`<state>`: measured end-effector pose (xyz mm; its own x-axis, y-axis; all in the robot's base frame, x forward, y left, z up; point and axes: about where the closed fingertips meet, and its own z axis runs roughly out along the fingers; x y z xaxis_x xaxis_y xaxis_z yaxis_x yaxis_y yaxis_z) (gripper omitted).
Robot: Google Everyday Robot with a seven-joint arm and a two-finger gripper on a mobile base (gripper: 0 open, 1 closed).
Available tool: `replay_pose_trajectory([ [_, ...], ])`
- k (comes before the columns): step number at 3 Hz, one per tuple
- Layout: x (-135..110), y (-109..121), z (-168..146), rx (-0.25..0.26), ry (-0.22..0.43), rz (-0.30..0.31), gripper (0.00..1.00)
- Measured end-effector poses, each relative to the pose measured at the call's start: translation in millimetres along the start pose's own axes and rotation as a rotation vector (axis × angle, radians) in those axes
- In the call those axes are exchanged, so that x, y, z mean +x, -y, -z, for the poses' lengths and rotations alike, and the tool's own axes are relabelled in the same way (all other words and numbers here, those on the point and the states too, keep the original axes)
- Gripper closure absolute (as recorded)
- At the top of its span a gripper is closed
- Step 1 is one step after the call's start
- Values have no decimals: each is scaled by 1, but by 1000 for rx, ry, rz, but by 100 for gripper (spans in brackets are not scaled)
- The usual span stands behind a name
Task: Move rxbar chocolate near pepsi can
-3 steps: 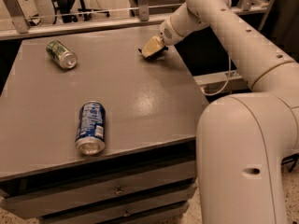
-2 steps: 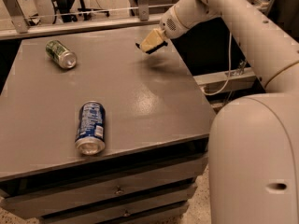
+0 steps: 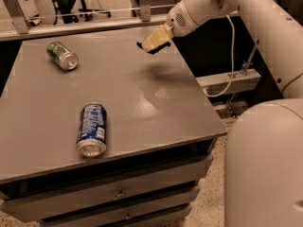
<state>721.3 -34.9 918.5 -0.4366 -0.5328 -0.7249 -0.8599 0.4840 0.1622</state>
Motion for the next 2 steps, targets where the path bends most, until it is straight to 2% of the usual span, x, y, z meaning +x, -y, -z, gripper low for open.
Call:
replay_pose_trajectory([
  [1,5,-15,-15,-71,-30,40,100],
  [2,19,-48,-26,-183,-87,104,100],
])
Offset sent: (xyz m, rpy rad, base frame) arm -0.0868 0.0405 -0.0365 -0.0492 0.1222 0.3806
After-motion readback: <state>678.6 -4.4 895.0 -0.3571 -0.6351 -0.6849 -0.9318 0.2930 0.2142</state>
